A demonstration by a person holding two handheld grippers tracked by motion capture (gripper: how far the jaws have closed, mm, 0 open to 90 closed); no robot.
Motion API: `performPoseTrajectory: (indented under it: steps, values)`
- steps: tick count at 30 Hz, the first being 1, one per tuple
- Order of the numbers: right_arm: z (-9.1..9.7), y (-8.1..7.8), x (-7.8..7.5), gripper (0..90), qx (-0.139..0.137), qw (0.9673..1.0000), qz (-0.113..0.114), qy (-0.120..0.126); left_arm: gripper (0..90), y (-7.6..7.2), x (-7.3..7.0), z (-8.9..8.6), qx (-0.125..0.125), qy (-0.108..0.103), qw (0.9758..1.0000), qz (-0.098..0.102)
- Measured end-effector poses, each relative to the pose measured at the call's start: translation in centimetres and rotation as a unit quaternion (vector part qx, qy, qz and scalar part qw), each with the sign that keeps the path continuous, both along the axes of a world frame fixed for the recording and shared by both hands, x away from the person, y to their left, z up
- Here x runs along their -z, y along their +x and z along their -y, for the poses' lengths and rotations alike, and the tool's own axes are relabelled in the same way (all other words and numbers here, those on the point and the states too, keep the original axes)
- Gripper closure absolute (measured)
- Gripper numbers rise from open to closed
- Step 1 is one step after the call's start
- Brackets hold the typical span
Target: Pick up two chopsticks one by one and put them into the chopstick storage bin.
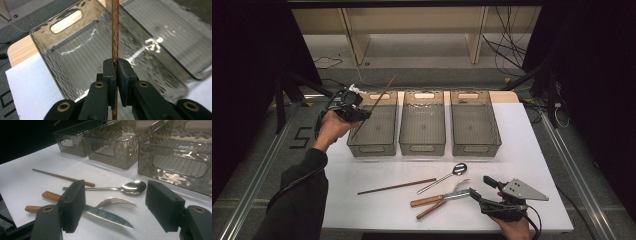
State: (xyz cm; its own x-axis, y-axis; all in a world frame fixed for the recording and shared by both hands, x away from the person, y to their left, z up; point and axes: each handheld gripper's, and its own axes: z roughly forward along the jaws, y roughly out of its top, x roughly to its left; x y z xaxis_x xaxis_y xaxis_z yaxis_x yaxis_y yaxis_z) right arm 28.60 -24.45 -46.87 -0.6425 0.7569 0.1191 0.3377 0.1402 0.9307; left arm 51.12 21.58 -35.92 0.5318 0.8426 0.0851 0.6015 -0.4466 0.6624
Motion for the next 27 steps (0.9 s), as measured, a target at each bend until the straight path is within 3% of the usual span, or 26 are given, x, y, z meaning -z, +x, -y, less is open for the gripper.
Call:
performPoseTrajectory:
  steps: [4,10,23,27]
  values:
    - [0.0,0.0,0.0,33.1,0.000,1.0000,-0.002,0.000,85.1,0.8,0.8,-0.2,-0.008,0.005,1.0000,0.004]
    - [0.0,0.0,0.0,33.1,-0.001,1.0000,-0.001,0.000,85.1,1.6,2.2,-0.4,-0.019,0.011,0.9997,-0.009]
    - [0.0,0.0,0.0,33.1,-0.001,1.0000,-0.001,0.001,85.0,1.7,3.5,-0.5,-0.026,0.012,0.9994,-0.020]
    - [0.1,0.0,0.0,33.1,0.000,1.0000,-0.001,0.001,85.0,1.8,4.2,-0.6,-0.029,0.015,0.9989,-0.033]
